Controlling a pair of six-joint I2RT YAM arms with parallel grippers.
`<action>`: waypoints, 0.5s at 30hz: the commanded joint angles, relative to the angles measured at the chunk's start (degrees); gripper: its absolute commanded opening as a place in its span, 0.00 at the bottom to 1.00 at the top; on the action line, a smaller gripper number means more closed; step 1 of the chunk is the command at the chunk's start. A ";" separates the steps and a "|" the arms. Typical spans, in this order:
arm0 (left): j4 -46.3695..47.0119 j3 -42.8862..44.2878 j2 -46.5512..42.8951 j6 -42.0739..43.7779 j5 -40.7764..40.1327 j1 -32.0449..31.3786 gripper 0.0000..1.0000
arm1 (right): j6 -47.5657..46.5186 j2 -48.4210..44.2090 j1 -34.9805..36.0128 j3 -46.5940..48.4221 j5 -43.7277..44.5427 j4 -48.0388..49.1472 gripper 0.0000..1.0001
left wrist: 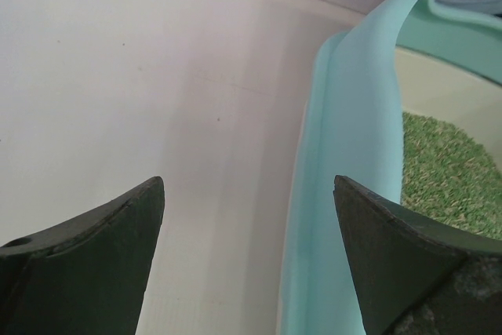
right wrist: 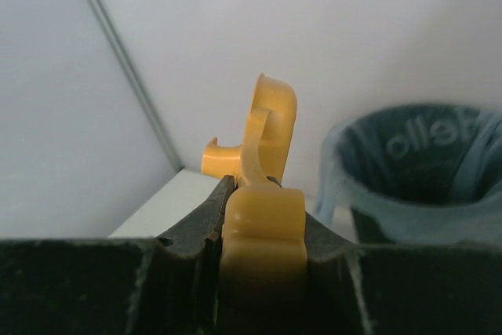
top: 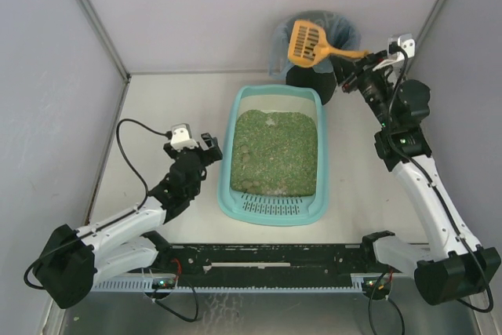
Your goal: Clean the litter box
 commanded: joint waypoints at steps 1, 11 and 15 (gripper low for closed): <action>8.11 -0.11 -1.72 2.14 -2.60 -0.24 0.92 | 8.93 -3.07 1.09 -1.84 -5.11 -13.58 0.00; 7.84 -1.08 -3.92 3.26 -2.20 -0.24 0.92 | 5.31 -6.95 6.83 -4.31 3.57 -39.48 0.00; 7.22 -0.63 -3.50 3.38 -1.74 -0.28 0.92 | 5.32 -4.82 10.23 -4.32 9.76 -44.35 0.00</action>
